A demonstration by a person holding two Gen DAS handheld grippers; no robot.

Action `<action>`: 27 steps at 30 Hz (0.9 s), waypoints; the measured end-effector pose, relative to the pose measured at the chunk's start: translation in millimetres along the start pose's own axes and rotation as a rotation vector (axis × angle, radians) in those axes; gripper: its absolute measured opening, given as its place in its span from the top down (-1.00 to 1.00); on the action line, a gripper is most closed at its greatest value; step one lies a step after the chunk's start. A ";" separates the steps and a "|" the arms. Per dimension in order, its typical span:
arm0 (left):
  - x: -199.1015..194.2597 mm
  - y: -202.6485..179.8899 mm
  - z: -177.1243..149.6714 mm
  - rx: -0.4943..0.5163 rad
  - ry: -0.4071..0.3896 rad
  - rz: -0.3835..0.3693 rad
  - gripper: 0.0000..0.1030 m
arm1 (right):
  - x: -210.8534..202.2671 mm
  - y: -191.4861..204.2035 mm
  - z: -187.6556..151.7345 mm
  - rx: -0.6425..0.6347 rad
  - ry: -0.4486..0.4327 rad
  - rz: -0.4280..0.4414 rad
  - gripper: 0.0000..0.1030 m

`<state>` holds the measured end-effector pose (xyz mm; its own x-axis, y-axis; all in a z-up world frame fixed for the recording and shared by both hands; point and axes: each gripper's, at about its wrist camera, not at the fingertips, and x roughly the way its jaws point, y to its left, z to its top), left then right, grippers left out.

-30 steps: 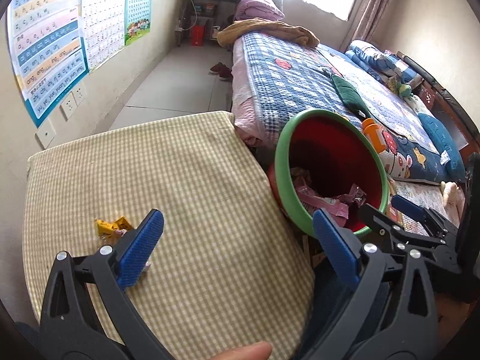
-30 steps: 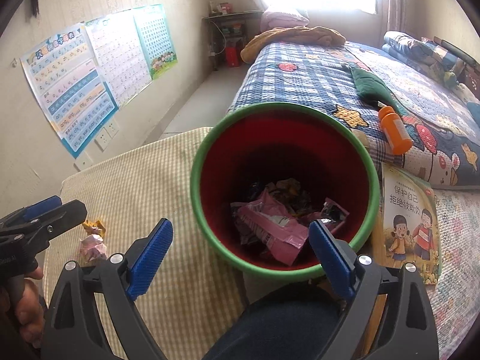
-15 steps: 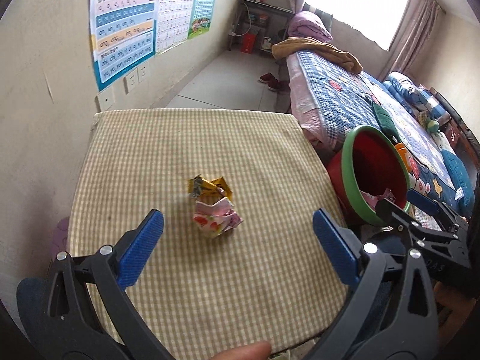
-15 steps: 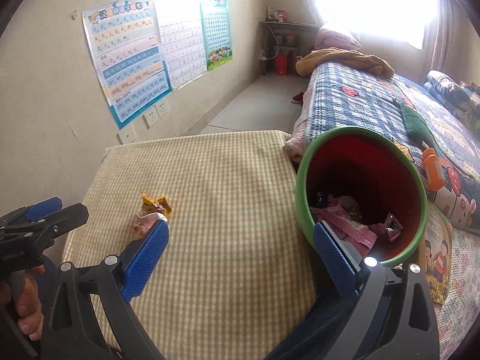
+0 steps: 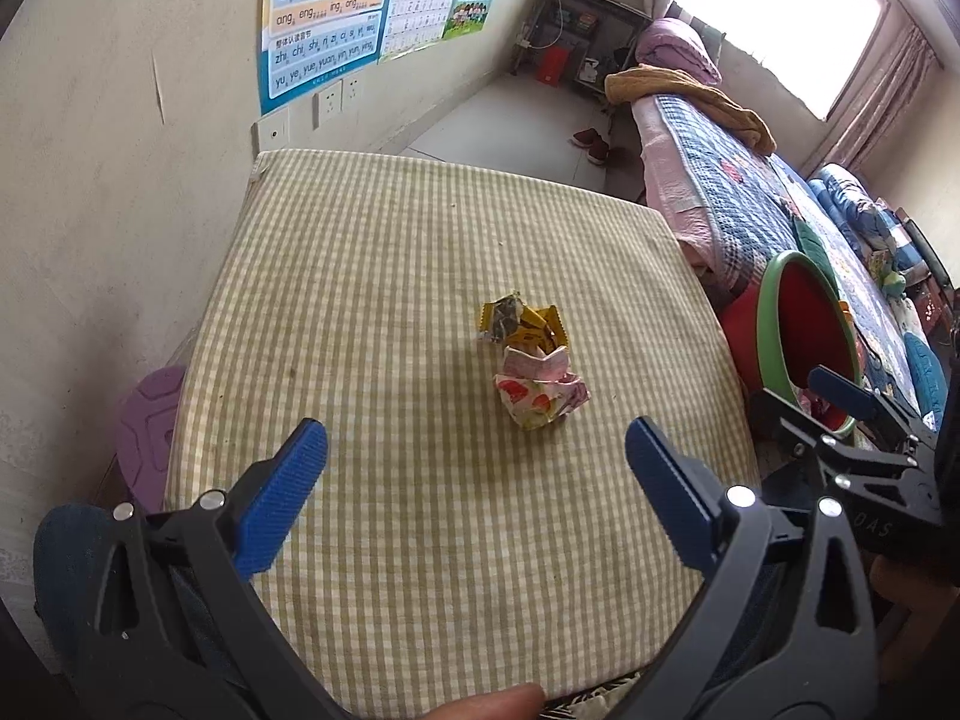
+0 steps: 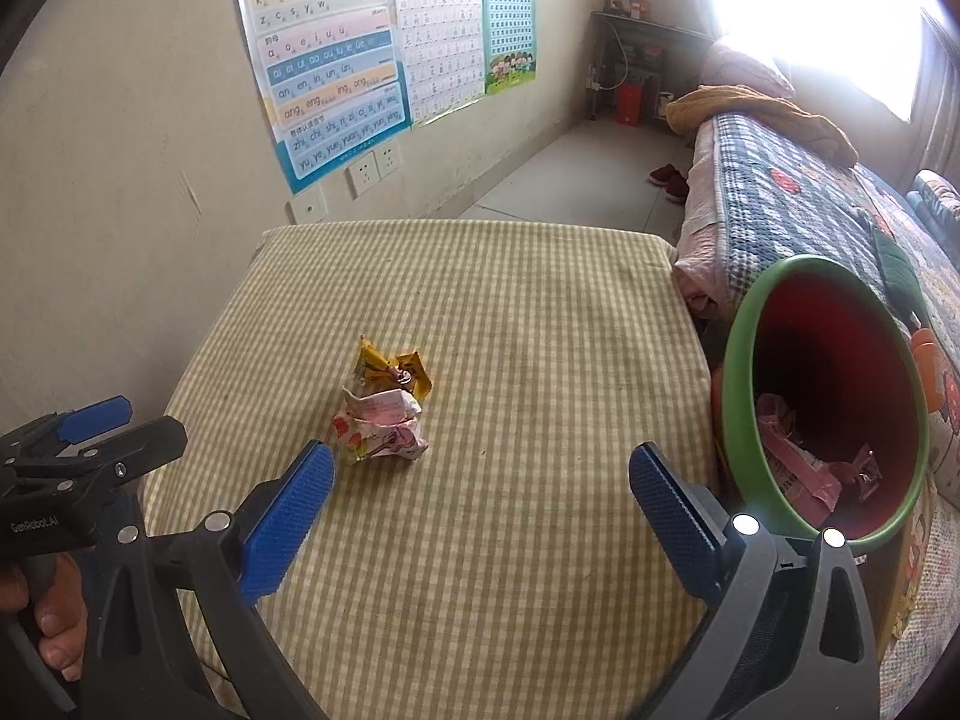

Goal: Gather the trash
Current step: 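Move both tools back over the last two wrappers on the table, then grasp the pink-white snack bag with right tool while left tool grasps yellow-silver wrapper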

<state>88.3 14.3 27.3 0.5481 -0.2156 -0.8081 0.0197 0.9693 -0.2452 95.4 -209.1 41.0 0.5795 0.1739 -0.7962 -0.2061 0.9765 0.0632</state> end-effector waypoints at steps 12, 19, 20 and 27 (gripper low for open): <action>23.9 34.0 12.5 -0.056 0.036 0.030 -0.89 | 66.1 35.7 0.7 -0.051 0.123 0.066 -0.86; 45.1 50.9 16.6 -0.086 0.079 0.040 -0.89 | 110.1 54.5 -1.7 -0.083 0.202 0.078 -0.85; 48.1 52.1 16.6 -0.088 0.086 0.041 -0.89 | 115.5 56.2 -2.2 -0.086 0.210 0.078 -0.85; 71.3 56.6 17.2 -0.095 0.130 0.040 -0.89 | 145.3 58.3 -5.3 -0.090 0.245 0.059 -0.75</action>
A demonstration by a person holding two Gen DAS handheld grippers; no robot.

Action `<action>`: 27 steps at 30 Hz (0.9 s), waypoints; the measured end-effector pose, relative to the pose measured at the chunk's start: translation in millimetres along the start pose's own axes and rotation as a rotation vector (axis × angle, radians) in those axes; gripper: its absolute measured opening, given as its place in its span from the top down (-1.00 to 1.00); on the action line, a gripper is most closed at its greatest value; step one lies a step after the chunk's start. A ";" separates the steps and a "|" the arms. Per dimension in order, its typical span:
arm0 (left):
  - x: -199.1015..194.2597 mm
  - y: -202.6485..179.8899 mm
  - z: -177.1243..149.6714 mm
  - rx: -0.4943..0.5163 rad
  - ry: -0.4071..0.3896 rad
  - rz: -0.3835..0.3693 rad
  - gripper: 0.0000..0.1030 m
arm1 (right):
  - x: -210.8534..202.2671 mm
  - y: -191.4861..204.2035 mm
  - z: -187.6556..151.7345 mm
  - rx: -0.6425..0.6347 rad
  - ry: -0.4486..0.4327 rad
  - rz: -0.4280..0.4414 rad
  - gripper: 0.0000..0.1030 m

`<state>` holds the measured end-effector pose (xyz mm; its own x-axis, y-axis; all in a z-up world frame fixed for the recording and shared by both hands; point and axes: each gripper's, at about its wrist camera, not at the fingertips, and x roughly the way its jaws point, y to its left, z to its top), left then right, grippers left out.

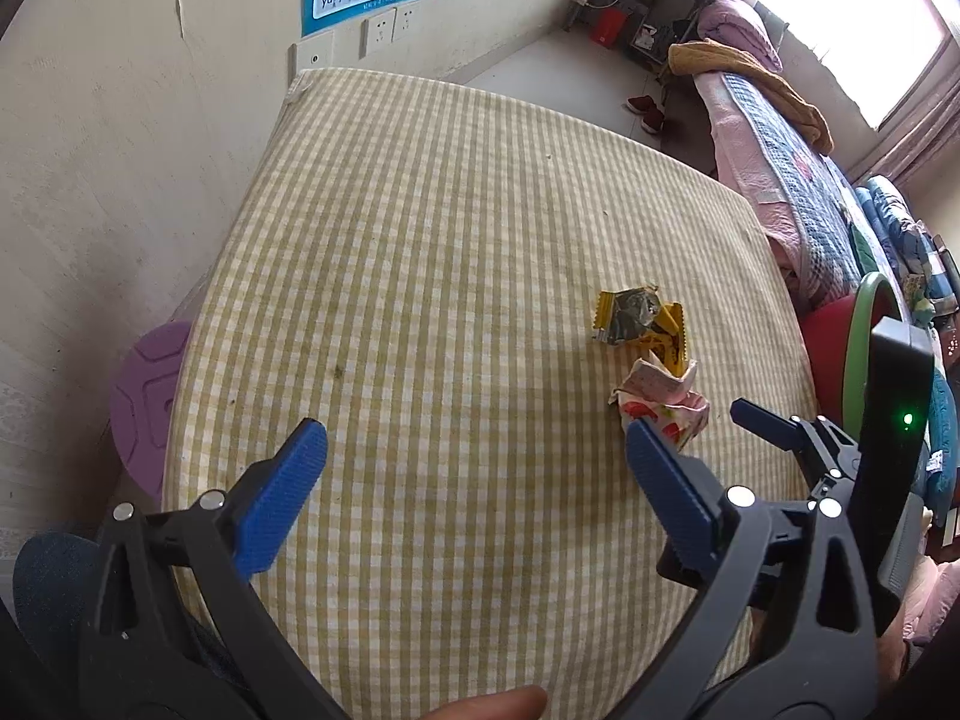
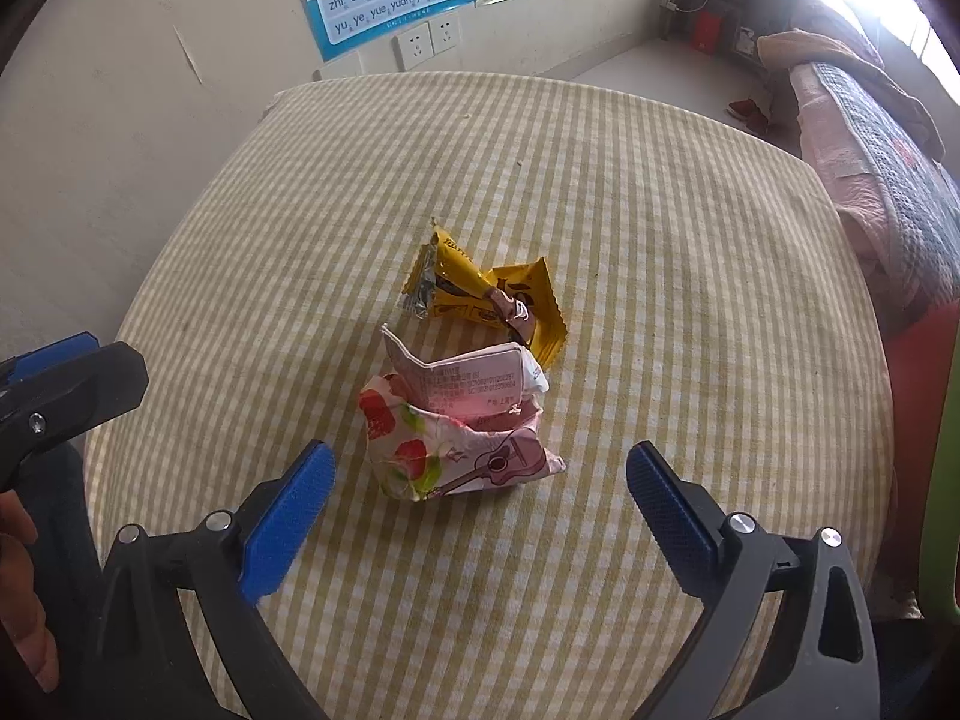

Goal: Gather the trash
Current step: 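Grasp the pink-white snack bag with right tool while left tool grasps yellow-silver wrapper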

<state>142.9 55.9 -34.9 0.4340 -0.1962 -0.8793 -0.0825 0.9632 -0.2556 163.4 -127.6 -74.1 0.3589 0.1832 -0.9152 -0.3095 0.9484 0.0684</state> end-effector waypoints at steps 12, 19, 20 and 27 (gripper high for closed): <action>29.3 -27.0 22.0 0.055 0.028 -0.020 -0.89 | 5.4 -25.4 -1.1 0.038 0.045 0.046 -0.22; 47.7 -63.3 30.1 0.108 0.043 -0.058 -0.89 | -13.8 -61.1 3.4 0.100 0.006 0.027 -0.22; 51.1 -68.3 31.8 0.114 0.045 -0.061 -0.89 | -15.2 -66.6 3.7 0.107 0.003 0.025 -0.22; 80.0 -95.6 41.6 0.156 0.073 -0.056 -0.89 | -19.7 -97.4 5.1 0.141 -0.011 0.013 -0.22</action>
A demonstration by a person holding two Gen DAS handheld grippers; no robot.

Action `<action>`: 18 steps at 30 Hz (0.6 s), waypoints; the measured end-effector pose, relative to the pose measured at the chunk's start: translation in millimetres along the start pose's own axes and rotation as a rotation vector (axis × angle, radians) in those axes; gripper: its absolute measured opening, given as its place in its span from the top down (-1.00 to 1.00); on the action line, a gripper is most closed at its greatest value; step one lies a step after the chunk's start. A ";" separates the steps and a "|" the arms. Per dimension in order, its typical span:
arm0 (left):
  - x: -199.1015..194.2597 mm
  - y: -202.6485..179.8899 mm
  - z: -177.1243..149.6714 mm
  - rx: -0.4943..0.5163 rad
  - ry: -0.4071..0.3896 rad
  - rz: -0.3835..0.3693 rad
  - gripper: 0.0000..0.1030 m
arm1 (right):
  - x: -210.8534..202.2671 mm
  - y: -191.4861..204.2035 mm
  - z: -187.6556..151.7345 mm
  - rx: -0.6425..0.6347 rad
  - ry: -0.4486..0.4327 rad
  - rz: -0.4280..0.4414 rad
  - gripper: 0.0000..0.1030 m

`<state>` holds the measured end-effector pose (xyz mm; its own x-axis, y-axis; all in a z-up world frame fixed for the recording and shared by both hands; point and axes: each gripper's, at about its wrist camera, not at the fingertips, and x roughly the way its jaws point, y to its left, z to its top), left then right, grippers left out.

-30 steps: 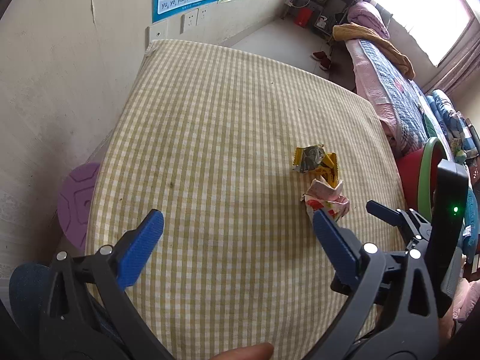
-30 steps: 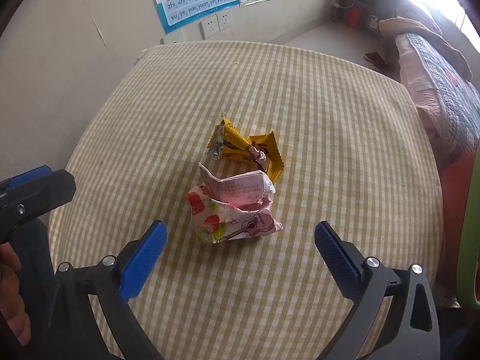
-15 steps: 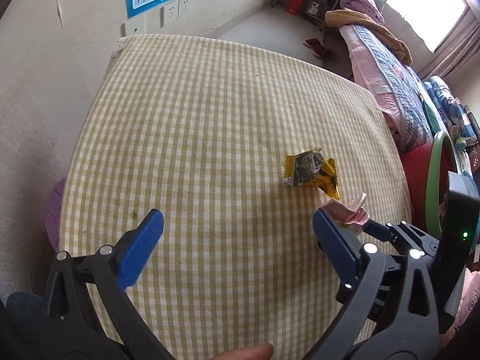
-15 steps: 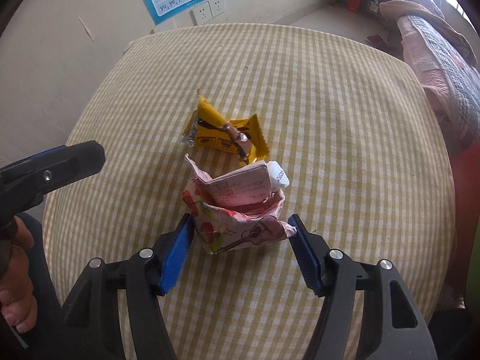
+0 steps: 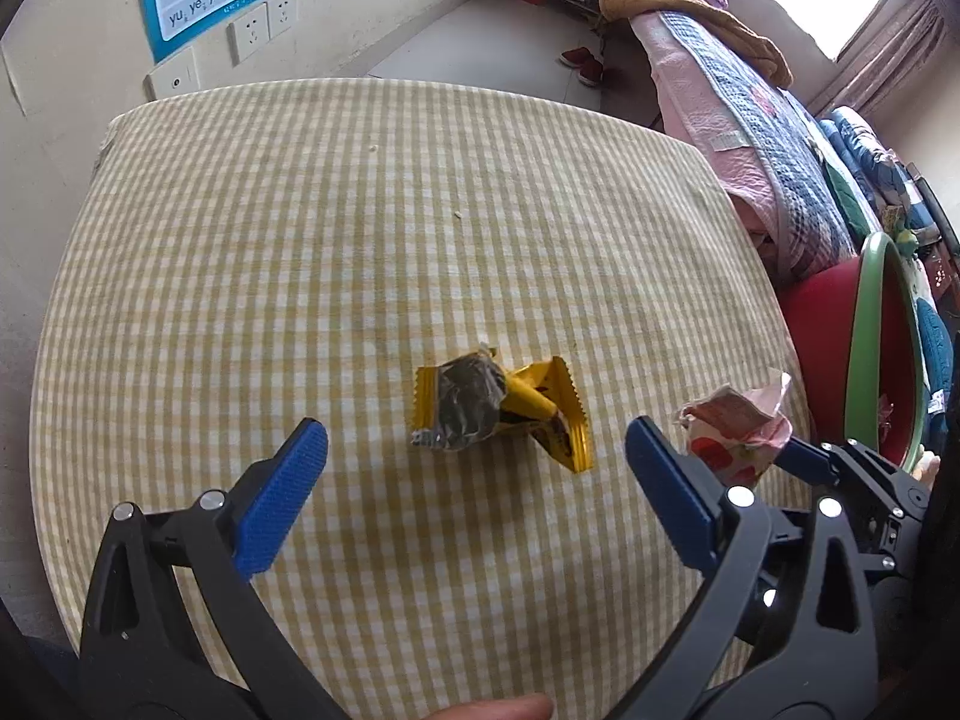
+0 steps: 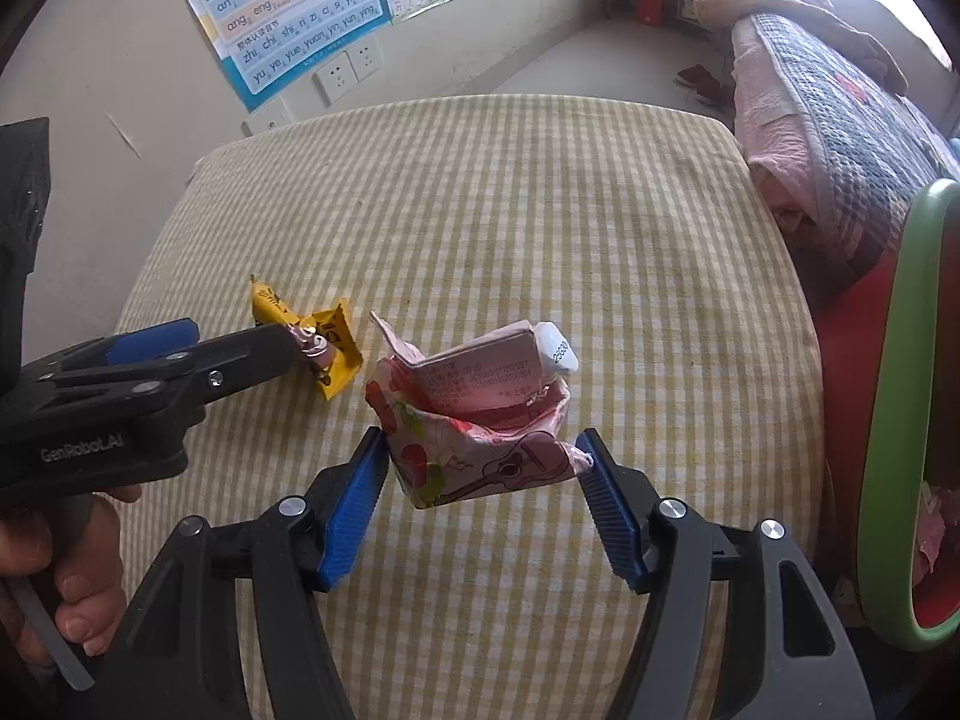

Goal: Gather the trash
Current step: 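Grasp the pink-white snack bag with right tool while left tool grasps yellow-silver wrapper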

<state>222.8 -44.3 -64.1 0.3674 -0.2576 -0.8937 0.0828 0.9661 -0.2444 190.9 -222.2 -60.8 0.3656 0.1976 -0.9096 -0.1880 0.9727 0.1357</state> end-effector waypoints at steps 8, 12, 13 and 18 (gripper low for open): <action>31.0 -14.9 6.8 0.045 0.046 0.080 -0.68 | 3.6 -25.6 -4.7 0.047 0.003 0.000 -0.22; 32.8 -15.5 4.6 0.063 0.048 0.123 -0.49 | 4.1 -30.6 -5.3 0.061 0.001 0.009 -0.22; 32.1 -15.2 4.0 0.064 0.045 0.132 -0.37 | 3.7 -31.4 -5.1 0.063 0.000 0.013 -0.22; 23.7 -9.4 2.8 0.042 0.046 0.113 0.05 | -3.3 -27.4 -4.8 0.055 -0.019 0.025 -0.22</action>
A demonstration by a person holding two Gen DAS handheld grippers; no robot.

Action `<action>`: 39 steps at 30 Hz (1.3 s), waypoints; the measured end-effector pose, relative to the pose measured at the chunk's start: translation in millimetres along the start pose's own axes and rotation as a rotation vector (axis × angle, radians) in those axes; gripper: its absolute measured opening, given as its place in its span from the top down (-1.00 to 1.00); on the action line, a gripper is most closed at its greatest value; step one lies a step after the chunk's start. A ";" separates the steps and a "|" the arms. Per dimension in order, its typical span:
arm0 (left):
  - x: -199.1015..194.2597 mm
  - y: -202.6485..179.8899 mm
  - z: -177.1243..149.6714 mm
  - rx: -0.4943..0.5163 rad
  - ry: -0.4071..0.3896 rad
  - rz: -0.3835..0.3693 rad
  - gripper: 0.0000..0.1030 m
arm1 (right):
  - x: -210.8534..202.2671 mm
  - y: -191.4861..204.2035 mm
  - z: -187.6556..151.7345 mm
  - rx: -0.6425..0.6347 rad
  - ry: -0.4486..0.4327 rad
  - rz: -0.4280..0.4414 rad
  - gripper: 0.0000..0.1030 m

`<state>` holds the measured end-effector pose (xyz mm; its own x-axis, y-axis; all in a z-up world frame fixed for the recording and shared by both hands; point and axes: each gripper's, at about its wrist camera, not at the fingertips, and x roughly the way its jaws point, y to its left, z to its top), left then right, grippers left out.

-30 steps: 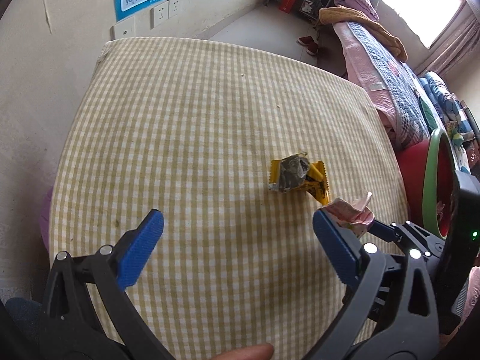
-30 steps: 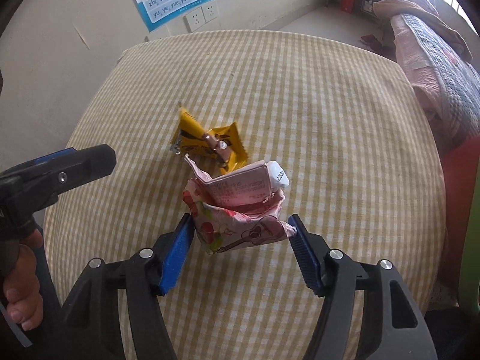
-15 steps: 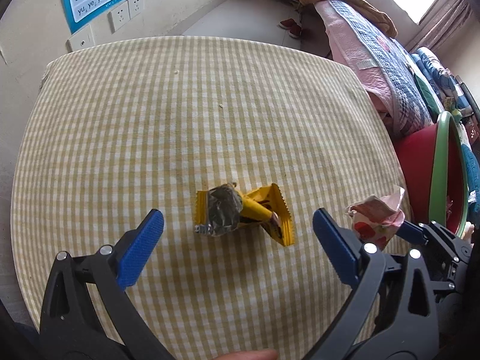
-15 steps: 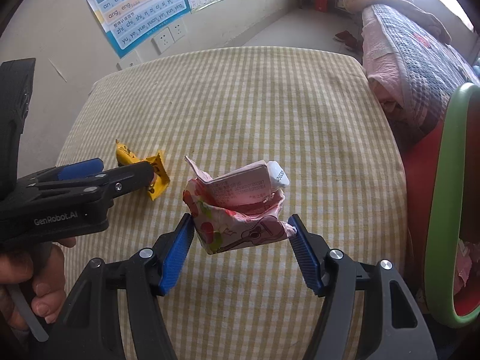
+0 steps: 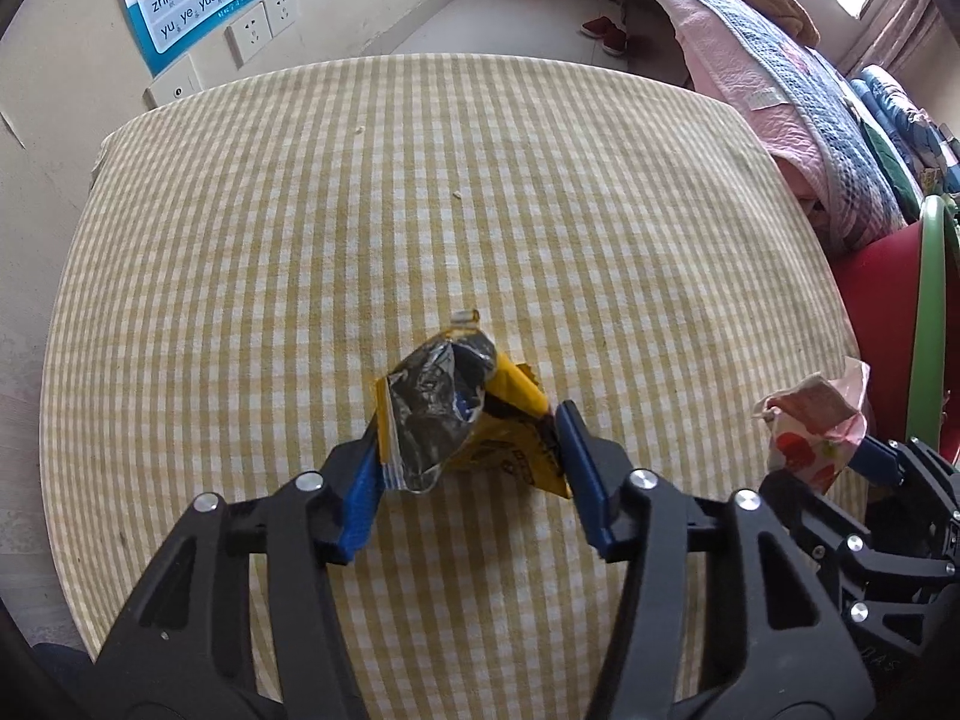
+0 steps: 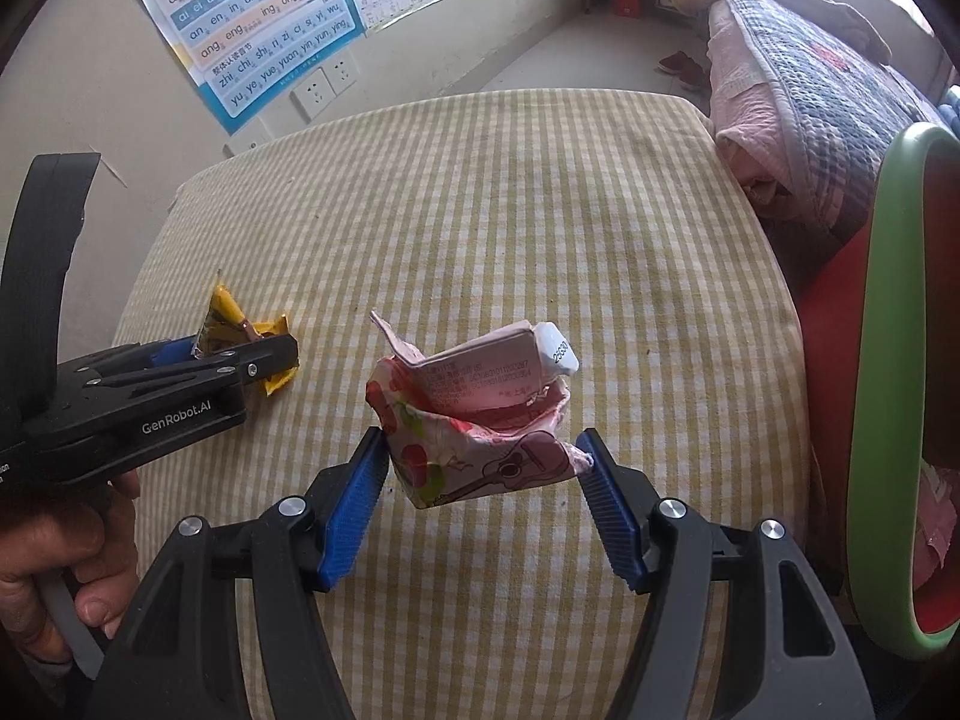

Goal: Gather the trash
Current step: 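Grasp the pink-white snack bag with right tool while left tool grasps yellow-silver wrapper, then carry the pink-white bag and yellow-silver wrapper over the red bin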

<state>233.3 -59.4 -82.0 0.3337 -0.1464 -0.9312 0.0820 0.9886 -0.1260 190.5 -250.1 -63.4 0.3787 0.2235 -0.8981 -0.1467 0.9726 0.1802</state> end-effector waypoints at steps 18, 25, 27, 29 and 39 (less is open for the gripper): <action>-76.3 -23.5 -25.2 0.026 -0.090 -0.061 0.17 | -66.7 5.8 -11.4 0.006 -0.121 -0.012 -0.22; -106.7 -43.2 -33.5 0.050 -0.136 -0.080 0.17 | -101.9 -0.7 -23.8 0.018 -0.182 -0.028 -0.22; -114.8 -51.5 -33.5 0.064 -0.152 -0.086 0.17 | -111.0 -4.9 -25.7 0.026 -0.200 -0.033 -0.22; -122.5 -61.3 -32.9 0.080 -0.169 -0.091 0.17 | -120.3 -10.7 -27.4 0.036 -0.218 -0.040 -0.22; -140.3 -114.1 -31.6 0.167 -0.206 -0.135 0.17 | -156.3 -54.7 -39.7 0.108 -0.287 -0.082 -0.22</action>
<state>147.4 -150.6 52.2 0.4911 -0.2974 -0.8188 0.2867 0.9427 -0.1705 103.1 -340.8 51.3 0.6298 0.1383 -0.7643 -0.0131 0.9858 0.1676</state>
